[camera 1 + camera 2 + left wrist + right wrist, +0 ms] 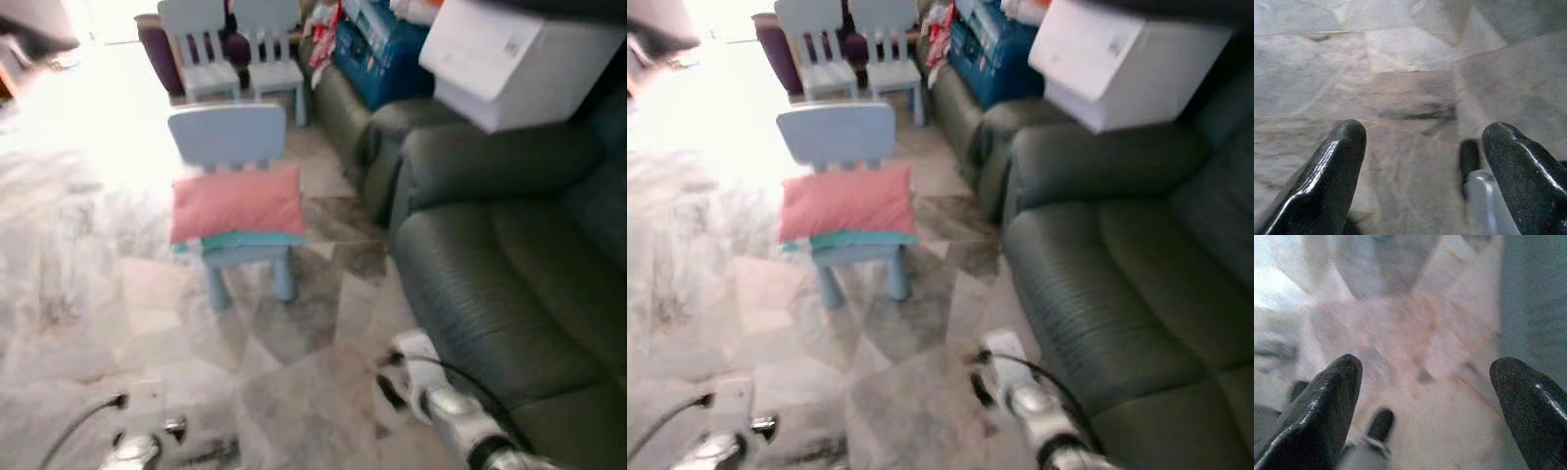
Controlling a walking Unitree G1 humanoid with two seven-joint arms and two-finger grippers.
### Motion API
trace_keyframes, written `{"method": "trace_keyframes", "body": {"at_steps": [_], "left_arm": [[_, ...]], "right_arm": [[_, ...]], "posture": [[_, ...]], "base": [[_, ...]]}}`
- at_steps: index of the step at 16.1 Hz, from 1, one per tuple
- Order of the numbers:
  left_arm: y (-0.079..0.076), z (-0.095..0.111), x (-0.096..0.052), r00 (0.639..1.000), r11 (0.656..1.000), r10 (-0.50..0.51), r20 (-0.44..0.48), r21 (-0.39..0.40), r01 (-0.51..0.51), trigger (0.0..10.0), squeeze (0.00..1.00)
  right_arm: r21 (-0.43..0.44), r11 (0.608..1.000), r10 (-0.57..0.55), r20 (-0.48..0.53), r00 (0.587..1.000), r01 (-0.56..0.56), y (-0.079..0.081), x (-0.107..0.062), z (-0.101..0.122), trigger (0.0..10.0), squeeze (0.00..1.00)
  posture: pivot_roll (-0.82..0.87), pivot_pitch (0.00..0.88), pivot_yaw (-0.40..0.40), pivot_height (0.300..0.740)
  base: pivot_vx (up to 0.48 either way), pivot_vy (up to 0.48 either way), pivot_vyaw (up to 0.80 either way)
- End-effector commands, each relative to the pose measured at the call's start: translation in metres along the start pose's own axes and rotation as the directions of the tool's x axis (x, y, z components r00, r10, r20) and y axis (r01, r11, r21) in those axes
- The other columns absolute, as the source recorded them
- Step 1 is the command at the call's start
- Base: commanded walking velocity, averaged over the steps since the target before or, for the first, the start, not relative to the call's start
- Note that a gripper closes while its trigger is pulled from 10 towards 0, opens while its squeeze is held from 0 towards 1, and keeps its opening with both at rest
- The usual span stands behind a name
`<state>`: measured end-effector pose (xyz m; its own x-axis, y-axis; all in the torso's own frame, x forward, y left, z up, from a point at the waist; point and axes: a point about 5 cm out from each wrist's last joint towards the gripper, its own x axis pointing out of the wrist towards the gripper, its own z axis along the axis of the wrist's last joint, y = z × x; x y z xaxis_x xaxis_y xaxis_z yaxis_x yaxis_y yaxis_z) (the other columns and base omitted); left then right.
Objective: Move the pillow to the sofa
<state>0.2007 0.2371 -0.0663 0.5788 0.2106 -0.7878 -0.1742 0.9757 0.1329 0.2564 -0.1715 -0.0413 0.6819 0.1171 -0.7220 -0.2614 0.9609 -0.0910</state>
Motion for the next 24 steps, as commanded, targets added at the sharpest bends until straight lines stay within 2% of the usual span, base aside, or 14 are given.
{"method": "trace_keyframes", "body": {"at_steps": [1, 10, 12, 14, 16, 17, 18, 20, 21, 22, 23, 24], "left_arm": [[0.005, -0.001, 0.000, 1.000, 1.000, 0.017, -0.008, 0.001, -0.017, 10.0, 0.00], [0.006, -0.004, -0.001, 1.000, 1.000, 0.009, -0.005, 0.003, -0.009, 10.0, 0.00], [0.006, -0.002, -0.001, 1.000, 1.000, 0.005, 0.013, 0.022, -0.005, 10.0, 0.00], [0.008, 0.008, 0.000, 0.999, 1.000, 0.017, 0.047, -0.002, -0.017, 10.0, 0.00], [0.005, 0.034, 0.001, 0.989, 1.000, -0.001, 0.146, -0.028, 0.005, 10.0, 0.00], [-0.002, 0.060, 0.001, 0.968, 0.996, -0.053, 0.244, -0.056, 0.068, 10.0, 0.00], [-0.007, 0.093, -0.003, 0.925, 0.988, -0.099, 0.367, -0.072, 0.135, 10.0, 0.00], [-0.007, 0.105, -0.006, 0.904, 0.986, -0.109, 0.414, -0.067, 0.150, 10.0, 0.00], [-0.005, 0.124, -0.019, 0.803, 0.965, -0.191, 0.565, -0.040, 0.258, 10.0, 0.00], [0.004, 0.134, -0.029, 0.758, 0.983, -0.115, 0.642, -0.035, 0.179, 10.0, 0.00], [0.005, 0.139, -0.036, 0.727, 0.980, -0.100, 0.679, -0.058, 0.190, 10.0, 0.00], [0.007, 0.145, -0.049, 0.669, 0.982, -0.074, 0.739, -0.064, 0.180, 10.0, 0.00]], "right_arm": [[0.000, 1.000, 0.005, 0.005, 1.000, -0.005, 0.003, 0.001, 0.003, 10.0, 0.00], [-0.024, 1.000, 0.010, 0.001, 1.000, -0.010, 0.003, 0.001, 0.002, 10.0, 0.00], [-0.021, 1.000, 0.011, 0.005, 1.000, -0.010, 0.004, 0.001, 0.002, 10.0, 0.00], [-0.011, 1.000, 0.011, 0.042, 0.999, -0.010, 0.003, 0.002, 0.010, 10.0, 0.00], [0.018, 1.000, -0.001, 0.110, 0.994, -0.001, -0.001, 0.002, 0.027, 10.0, 0.00], [0.034, 0.999, -0.012, 0.175, 0.984, 0.006, -0.006, 0.002, 0.043, 10.0, 0.00], [0.069, 0.998, -0.027, 0.280, 0.960, 0.008, -0.013, 0.000, 0.069, 10.0, 0.00], [0.094, 0.996, -0.038, 0.344, 0.938, 0.006, -0.018, -0.002, 0.084, 10.0, 0.00], [0.139, 0.990, -0.059, 0.420, 0.906, 0.000, -0.024, -0.007, 0.101, 10.0, 0.00], [0.130, 0.992, -0.070, 0.502, 0.862, 0.005, -0.028, -0.013, 0.115, 10.0, 0.00], [0.130, 0.991, -0.092, 0.561, 0.823, 0.022, -0.030, -0.018, 0.124, 10.0, 0.00], [0.156, 0.988, -0.090, 0.631, 0.771, -0.012, -0.030, -0.026, 0.134, 10.0, 0.00]], "posture": [[-0.11, 0.098, -0.040, 0.740], [-0.11, 0.097, -0.044, 0.740], [-0.11, 0.097, -0.044, 0.740], [-0.10, 0.099, -0.042, 0.740], [-0.09, 0.108, -0.044, 0.740], [-0.08, 0.114, -0.047, 0.740], [-0.07, 0.119, -0.048, 0.740], [-0.07, 0.119, -0.047, 0.740], [-0.07, 0.123, -0.041, 0.740], [-0.07, 0.126, -0.038, 0.740], [-0.08, 0.128, -0.036, 0.740], [-0.08, 0.127, -0.035, 0.740]], "base": [[0.000, 0.480, 0.00], [0.000, 0.480, 0.00], [0.000, 0.000, 0.00], [0.000, 0.000, 0.00], [0.000, 0.000, 0.00], [0.000, 0.000, 0.00], [0.000, 0.000, 0.00], [0.000, 0.000, 0.00], [0.000, 0.000, 0.00], [0.000, 0.000, 0.00], [0.000, 0.000, 0.00], [0.000, 0.000, 0.00]]}}
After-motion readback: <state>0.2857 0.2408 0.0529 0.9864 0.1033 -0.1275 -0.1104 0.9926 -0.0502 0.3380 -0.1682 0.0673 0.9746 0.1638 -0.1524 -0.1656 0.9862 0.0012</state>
